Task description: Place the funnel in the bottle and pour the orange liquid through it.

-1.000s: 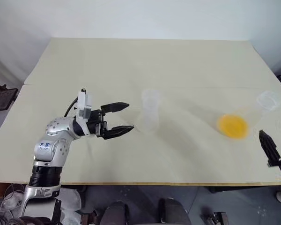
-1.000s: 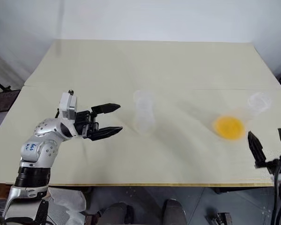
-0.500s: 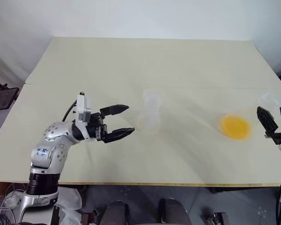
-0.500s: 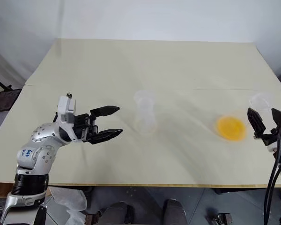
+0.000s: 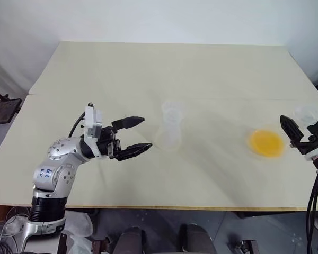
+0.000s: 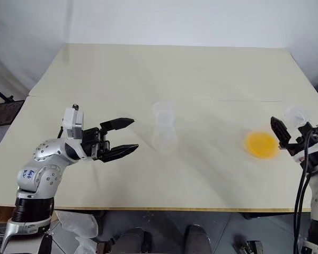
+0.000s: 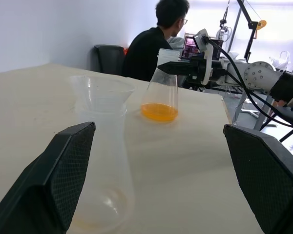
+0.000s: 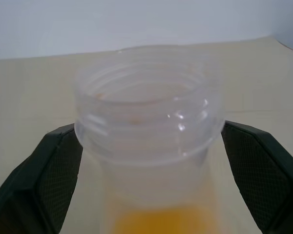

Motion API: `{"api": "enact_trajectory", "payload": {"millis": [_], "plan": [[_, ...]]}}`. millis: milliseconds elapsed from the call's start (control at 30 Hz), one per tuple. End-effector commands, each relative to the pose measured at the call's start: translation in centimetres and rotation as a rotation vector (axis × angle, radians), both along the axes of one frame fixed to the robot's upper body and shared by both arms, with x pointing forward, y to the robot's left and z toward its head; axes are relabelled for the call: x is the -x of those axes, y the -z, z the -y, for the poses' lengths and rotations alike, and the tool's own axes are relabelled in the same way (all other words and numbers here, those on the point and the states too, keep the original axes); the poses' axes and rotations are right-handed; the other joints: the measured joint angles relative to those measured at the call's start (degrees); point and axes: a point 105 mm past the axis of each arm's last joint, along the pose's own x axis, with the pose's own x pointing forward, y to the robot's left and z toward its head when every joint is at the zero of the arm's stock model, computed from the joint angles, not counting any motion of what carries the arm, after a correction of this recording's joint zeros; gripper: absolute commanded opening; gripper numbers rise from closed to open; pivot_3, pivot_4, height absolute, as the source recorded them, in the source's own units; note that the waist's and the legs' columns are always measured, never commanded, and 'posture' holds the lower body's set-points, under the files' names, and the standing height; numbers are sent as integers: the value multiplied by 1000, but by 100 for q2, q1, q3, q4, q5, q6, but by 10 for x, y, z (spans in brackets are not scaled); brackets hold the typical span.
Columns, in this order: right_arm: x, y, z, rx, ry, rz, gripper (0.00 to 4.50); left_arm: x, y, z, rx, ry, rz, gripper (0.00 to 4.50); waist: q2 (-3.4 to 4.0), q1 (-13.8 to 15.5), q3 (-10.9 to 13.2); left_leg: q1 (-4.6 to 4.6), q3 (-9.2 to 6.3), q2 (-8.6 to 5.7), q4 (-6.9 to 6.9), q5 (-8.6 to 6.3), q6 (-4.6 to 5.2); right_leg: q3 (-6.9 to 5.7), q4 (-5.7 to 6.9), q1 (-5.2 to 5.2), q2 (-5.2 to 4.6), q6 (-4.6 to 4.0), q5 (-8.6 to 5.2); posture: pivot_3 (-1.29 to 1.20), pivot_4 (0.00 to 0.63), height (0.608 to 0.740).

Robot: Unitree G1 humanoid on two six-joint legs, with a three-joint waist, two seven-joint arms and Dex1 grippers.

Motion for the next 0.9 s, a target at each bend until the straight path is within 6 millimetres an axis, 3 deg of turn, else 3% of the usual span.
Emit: {"api": "enact_trajectory", "payload": {"millis": [33,200,300,500,800,900], "plan": [[0,-16,0,33,-7,64,3924,5,-9,1,19,6,52,4500,0,2,0,0,0,0,0,0,0,0,0,0,0,0,0,0,150,740],[-2,-13,-7,45,-30,54,2442,4,-8,1,16,4,55,4500,0,-1,0,-1,-1,0,0,0,0,0,-1,0,0,0,0,0,150,740],[-2,-16,-12,52,-39,67,2459,3,-8,0,15,1,59,4500,0,-2,0,-1,0,1,-1,0,0,0,-1,0,0,0,0,0,150,740],[-10,-43,-31,121,-4,87,2459,-1,-8,0,19,-8,68,4500,9,-9,4,-4,2,1,-1,0,0,3,-1,-7,0,0,0,0,150,740],[-19,-96,-123,574,-92,159,2459,-15,-7,-6,54,-66,73,4500,14,-8,5,-17,3,1,-1,0,0,1,-3,-22,0,0,0,0,150,740],[-16,-104,-159,703,-190,234,2459,-19,-4,-7,47,-78,72,4500,14,-5,5,-18,0,0,-4,0,-1,-3,-5,-23,1,0,0,0,150,740]]}}
